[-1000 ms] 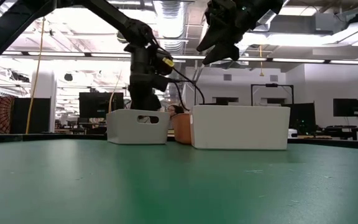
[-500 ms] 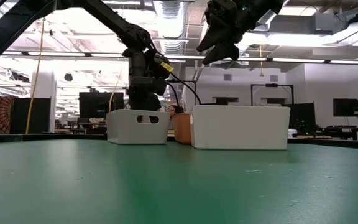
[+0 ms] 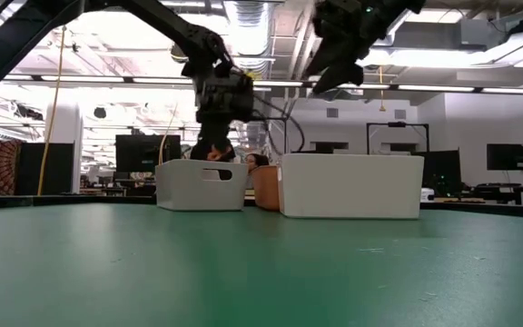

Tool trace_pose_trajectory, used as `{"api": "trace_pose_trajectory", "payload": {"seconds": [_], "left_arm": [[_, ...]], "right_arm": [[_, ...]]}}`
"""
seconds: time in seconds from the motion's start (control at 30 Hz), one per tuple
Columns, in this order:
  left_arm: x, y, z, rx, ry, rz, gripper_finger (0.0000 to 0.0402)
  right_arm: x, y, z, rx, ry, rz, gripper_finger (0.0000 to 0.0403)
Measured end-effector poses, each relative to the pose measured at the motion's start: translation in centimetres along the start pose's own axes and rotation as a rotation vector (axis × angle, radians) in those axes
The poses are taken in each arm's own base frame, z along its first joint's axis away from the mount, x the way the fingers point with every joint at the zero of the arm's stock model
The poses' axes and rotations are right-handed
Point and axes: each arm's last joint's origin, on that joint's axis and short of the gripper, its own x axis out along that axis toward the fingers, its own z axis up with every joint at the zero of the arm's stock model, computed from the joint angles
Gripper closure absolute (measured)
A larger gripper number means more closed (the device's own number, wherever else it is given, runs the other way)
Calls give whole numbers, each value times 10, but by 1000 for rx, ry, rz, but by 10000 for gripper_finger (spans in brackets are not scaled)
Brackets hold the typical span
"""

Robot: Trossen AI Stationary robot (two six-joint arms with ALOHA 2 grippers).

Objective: Sort rubber bands into baskets

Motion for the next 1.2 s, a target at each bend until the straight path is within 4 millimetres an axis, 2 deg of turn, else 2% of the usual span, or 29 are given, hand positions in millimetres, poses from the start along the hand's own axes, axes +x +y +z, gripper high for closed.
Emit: {"api": "trace_pose_trajectory", "payload": {"seconds": [0.17,0.3,0.43,0.53,0.6,0.8,0.93,1.07,1.2], "left_arm": [[1,-25,20,52,-121,-105,399],[13,-55,42,114,-239,-148,399],[33,-89,58,264,-333,-93,399],[46,-109,62,292,-365,43,395],[51,-119,64,314,-389,87,378],[51,-124,69,294,-439,83,271],[49,-120,68,261,-434,44,212],[46,-110,63,198,-381,44,191],[35,-97,48,177,-273,195,197]], "right_arm": [[-27,-5,0,4,-40,-16,133],[-45,-7,2,10,-95,-22,133],[-54,-10,2,17,-118,-33,133],[-55,-10,2,18,-121,-34,133],[-55,-10,2,18,-121,-33,133],[-55,-9,2,9,-120,-32,133],[-55,-9,2,1,-120,-32,133],[-55,-9,2,1,-120,-32,133],[-55,-9,2,1,-120,-31,133]]}}
